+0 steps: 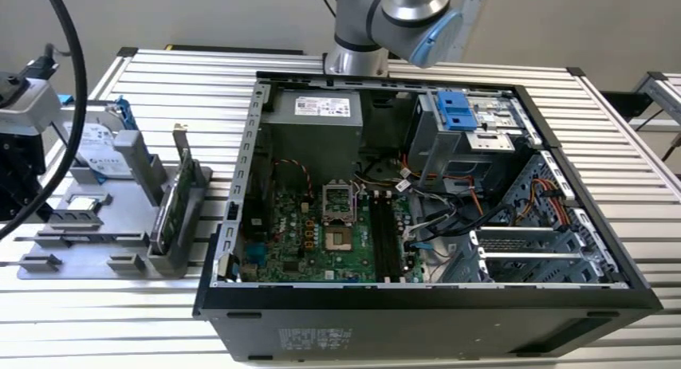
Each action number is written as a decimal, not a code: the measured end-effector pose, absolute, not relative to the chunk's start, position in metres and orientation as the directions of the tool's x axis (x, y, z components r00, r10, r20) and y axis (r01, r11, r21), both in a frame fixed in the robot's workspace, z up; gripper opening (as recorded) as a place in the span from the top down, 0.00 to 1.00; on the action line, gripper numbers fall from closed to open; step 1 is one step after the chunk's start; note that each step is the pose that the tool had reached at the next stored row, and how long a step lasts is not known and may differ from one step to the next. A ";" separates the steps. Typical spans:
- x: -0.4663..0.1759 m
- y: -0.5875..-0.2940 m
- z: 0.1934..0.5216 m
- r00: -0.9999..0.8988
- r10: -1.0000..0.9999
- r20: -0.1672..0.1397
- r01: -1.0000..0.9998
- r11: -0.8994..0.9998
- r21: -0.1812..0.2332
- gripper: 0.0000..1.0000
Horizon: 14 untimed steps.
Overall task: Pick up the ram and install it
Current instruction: 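Pick up the ram and move it above insertion slot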
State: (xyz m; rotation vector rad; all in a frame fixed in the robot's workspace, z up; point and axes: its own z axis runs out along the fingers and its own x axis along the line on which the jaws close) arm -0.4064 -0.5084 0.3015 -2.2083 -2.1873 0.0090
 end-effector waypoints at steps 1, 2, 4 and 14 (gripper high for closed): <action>-0.406 -0.508 0.302 0.010 1.000 0.019 1.000 -0.009 -0.028 1.00; -0.406 -0.508 0.302 0.010 1.000 0.019 1.000 -0.009 -0.028 1.00; -0.406 -0.508 0.303 0.010 1.000 0.019 1.000 -0.009 -0.028 1.00; -0.406 -0.508 0.308 0.010 1.000 0.019 1.000 -0.009 -0.028 1.00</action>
